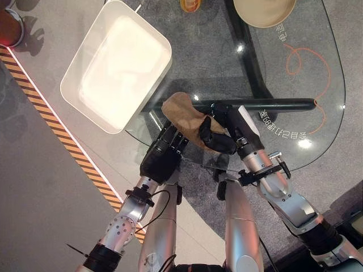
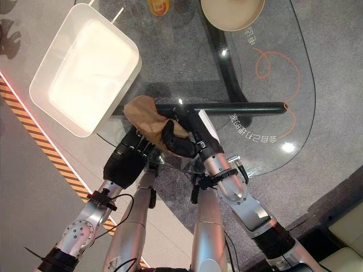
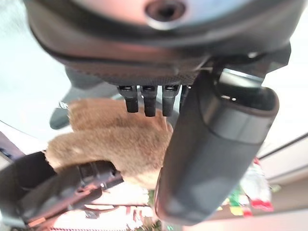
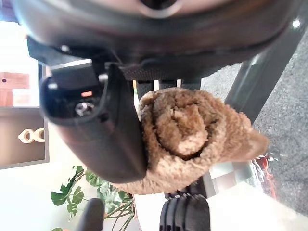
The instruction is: Wipe the table with a cloth and put it in the basket.
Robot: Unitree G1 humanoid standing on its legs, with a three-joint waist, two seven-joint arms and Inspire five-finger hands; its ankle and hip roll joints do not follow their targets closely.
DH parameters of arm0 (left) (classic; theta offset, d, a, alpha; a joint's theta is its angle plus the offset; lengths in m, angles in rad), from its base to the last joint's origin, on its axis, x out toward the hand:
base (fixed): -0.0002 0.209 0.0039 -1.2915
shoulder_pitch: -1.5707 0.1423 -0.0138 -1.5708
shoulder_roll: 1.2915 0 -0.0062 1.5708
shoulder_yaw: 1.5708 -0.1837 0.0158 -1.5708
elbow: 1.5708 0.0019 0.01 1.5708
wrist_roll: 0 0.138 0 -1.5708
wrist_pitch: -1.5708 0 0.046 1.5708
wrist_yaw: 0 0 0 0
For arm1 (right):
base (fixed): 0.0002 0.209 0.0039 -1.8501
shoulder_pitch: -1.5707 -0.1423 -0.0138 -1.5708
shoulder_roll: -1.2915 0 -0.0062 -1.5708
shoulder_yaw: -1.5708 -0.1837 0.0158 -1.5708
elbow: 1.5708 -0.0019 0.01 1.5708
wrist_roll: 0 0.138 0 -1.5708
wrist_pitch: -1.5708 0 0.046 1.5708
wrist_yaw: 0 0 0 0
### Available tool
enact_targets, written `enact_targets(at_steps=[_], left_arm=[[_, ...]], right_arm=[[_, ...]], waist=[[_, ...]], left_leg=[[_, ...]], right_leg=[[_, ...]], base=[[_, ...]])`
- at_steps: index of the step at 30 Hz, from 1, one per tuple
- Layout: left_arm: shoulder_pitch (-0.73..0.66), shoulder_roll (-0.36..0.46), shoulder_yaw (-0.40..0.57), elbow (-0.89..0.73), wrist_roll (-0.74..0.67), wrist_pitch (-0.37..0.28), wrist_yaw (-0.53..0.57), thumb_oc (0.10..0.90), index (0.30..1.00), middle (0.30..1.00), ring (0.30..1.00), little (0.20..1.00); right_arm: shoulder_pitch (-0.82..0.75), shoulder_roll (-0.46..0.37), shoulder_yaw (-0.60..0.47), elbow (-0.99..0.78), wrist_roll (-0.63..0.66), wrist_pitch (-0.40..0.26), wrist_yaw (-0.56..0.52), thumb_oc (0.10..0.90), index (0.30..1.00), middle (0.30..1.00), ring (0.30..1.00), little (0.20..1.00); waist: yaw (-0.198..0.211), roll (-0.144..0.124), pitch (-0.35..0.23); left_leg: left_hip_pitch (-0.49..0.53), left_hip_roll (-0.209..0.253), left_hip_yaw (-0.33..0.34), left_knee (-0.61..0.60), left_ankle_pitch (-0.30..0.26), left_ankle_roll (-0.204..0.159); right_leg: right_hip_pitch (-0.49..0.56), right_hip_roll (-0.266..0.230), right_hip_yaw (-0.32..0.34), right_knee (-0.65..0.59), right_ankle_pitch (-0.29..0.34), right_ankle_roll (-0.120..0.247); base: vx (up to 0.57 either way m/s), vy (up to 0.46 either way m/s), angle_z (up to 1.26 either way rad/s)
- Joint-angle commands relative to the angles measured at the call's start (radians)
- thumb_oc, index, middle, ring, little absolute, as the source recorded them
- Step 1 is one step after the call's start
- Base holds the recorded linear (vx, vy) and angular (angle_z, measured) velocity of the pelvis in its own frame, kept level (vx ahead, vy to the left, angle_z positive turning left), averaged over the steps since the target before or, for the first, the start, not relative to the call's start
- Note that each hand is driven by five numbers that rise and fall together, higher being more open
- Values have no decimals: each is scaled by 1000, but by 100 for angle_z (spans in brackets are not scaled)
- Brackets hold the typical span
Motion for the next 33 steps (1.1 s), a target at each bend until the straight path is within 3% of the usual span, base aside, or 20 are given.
enact_targets(at_steps=[1, 9, 22, 33], left_arm=[[33, 1, -8, -135, 29, 7, -24, 800, 900, 900, 900, 900], [50, -4, 3, -149, 31, 1, -38, 800, 900, 900, 900, 900], [28, -10, -12, -189, 18, -20, -197, 800, 900, 900, 900, 900], [3, -5, -18, -185, 35, -27, -171, 800, 900, 900, 900, 900]], right_arm=[[-73, 7, -7, -229, -23, -166, -72, 100, 300, 300, 300, 200], [-49, 0, -34, -243, -48, -137, -60, 100, 300, 300, 300, 200], [-60, -1, 16, -224, -69, -98, -34, 100, 300, 300, 300, 200], [-99, -9, 68, -231, -80, -46, 71, 100, 300, 300, 300, 200]], waist=[[8, -12, -28], [2, -9, -28], [4, -7, -28], [8, -9, -28]], left_leg=[[-12, -37, 120, 137, -132, 55], [-8, -38, 124, 127, -130, 56], [-8, -36, 127, 106, -120, 55], [-6, -42, 123, 96, -114, 55]], right_leg=[[34, 83, -4, -157, 130, 10], [35, 86, 2, -165, 132, 10], [30, 85, 1, -178, 137, 10], [32, 85, 5, -186, 142, 12]], base=[[0, 0, 0], [-6, 11, -2], [0, 0, 0], [0, 0, 0]])
